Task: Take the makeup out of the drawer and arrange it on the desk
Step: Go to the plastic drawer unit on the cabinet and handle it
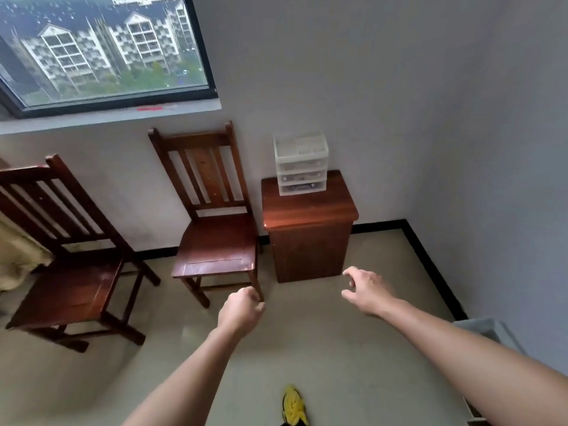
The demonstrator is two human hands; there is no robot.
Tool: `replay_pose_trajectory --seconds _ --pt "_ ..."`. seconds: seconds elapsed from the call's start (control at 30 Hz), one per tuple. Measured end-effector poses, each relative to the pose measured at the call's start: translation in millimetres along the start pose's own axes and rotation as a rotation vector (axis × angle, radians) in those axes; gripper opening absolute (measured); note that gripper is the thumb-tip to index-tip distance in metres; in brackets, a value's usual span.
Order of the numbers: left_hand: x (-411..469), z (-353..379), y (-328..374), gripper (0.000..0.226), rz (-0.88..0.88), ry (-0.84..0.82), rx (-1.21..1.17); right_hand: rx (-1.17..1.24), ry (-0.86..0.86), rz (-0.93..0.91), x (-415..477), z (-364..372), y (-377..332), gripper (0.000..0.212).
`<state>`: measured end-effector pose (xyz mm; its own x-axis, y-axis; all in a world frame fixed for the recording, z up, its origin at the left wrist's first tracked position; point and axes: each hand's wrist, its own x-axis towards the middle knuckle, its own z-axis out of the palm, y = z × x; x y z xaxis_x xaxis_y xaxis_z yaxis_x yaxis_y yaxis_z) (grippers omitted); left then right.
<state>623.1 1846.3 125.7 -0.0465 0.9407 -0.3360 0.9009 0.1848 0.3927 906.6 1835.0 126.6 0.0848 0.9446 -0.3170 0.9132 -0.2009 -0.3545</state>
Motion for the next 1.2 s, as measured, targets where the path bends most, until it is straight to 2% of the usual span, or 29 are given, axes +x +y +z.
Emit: replay_pose_trajectory --seconds 0.2,0.47,0.7,0.9,1.03,1.2 --pt "132 -50 40 0.009 0.043 -0.024 -0.038 0.201 0.058 0.075 122 -50 -36 0.045" --pt "273 -62 81 0.011 0.043 -0.076 -0.127 0.223 0.028 0.134 266 -77 -33 0.044" --pt "405 -68 131 0.011 -0.046 -0.087 -0.187 0.272 -0.004 0.159 425 -100 -8 0.047" --pt "503 -60 173 0.013 -0.22 -0.135 -0.39 0.352 -0.021 0.246 543 -124 11 0.049" --pt "542 -44 179 0.045 -0.314 -0.168 -0.52 0.448 -0.061 0.322 587 -121 18 0.054" --pt "586 -36 187 0.079 -0.336 -0.149 -0.693 0.605 -0.041 0.378 623 -105 19 0.05"
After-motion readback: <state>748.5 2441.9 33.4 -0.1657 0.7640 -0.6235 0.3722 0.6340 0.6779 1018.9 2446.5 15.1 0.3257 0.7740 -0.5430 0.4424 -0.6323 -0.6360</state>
